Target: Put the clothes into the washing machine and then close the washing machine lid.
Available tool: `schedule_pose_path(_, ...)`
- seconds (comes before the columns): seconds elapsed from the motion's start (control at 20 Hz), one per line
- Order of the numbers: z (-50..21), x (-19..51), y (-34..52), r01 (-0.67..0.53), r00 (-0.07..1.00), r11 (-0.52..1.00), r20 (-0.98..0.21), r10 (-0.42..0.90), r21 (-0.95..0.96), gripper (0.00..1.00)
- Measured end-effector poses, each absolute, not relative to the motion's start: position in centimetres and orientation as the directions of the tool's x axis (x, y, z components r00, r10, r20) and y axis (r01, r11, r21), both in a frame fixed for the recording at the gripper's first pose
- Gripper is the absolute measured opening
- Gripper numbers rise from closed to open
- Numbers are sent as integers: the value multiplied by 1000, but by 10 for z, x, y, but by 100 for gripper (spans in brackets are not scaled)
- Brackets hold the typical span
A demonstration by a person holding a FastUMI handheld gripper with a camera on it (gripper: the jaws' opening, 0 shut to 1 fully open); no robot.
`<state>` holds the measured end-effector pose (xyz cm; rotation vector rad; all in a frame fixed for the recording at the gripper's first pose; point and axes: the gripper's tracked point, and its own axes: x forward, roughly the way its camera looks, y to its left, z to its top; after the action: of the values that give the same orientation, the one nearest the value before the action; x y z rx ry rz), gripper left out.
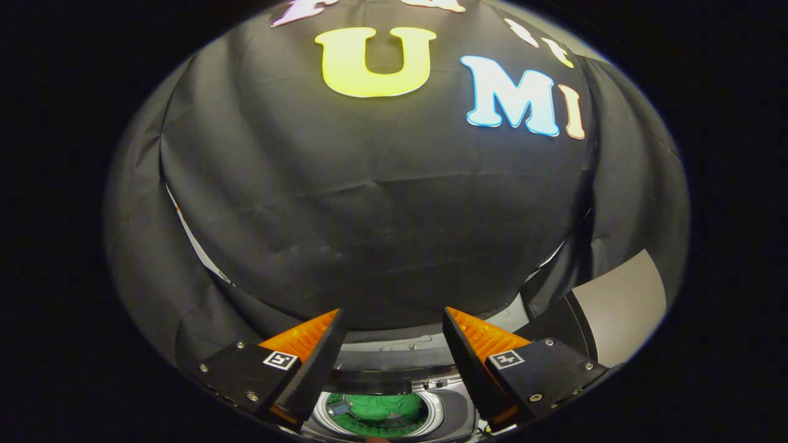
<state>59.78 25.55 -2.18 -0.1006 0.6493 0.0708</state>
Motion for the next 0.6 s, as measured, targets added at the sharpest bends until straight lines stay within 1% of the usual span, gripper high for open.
schedule_pose_path(0.2, -41, 594, 264, -145, 760, 986, -647, 56, -85, 97)
schedule_pose_path(0.35, -47, 590, 262, -131, 738, 990, -672, 63, -51, 97)
schedule_pose_path(0.6, -46, 584, 264, -136, 764, 989, -641, 70, -54, 97)
